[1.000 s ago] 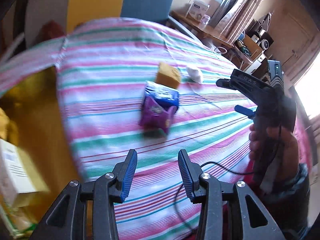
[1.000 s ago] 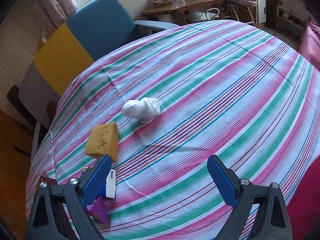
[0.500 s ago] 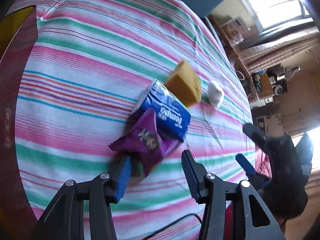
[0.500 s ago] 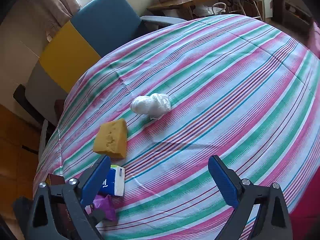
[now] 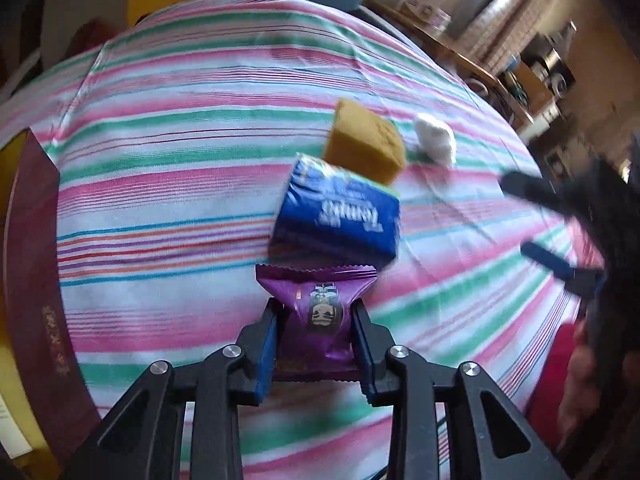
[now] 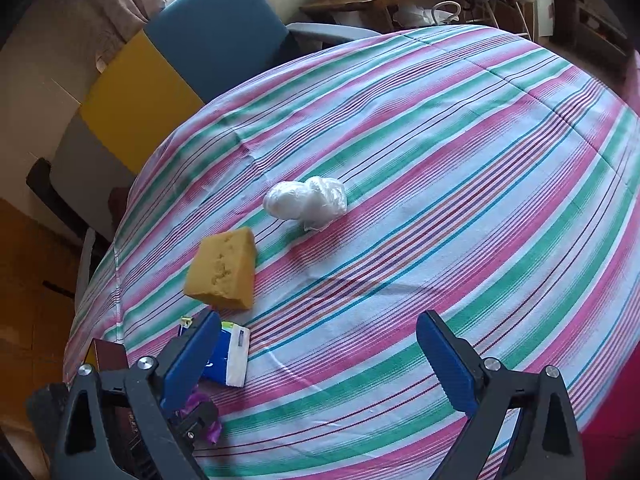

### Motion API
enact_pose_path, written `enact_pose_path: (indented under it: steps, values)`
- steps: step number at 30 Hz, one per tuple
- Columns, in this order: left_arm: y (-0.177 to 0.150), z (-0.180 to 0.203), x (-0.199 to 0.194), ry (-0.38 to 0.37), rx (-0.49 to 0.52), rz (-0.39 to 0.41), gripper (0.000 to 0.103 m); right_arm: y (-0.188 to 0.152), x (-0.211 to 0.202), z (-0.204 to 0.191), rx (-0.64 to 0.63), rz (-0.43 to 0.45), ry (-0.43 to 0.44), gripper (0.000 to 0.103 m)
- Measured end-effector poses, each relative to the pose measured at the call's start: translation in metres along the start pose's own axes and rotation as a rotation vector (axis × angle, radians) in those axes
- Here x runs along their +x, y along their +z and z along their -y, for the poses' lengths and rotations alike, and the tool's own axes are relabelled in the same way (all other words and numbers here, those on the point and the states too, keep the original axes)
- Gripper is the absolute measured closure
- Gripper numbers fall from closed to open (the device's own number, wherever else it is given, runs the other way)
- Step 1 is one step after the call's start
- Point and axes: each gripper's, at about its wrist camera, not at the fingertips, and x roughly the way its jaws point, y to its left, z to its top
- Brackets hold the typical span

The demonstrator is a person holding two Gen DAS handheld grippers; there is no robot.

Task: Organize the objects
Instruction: 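Grasp the purple snack wrapper with the left tool and lift it, then grasp the white plastic bag with the right tool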

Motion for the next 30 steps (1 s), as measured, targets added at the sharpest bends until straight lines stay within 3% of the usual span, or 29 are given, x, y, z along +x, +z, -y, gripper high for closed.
enact_pose_path:
  steps: [9, 17, 23, 30]
  values:
    - [-0.066, 0.028, -0.023, 0.082, 0.278, 0.049, 0.070, -0.006, 0.012, -0.012, -0.089, -0.059, -0.041, 0.004]
    - [-0.075, 0.025, -0.024, 0.071, 0.278, 0.079, 0.070, -0.008, 0.018, -0.007, -0.089, -0.072, -0.088, 0.006]
    - [-0.077, 0.023, -0.020, 0.046, 0.265, 0.086, 0.070, -0.008, 0.018, 0.000, -0.023, -0.097, -0.034, 0.009]
    - [-0.078, 0.016, -0.022, 0.010, 0.246, 0.086, 0.070, 0.033, 0.024, -0.001, 0.037, -0.050, -0.012, 0.004]
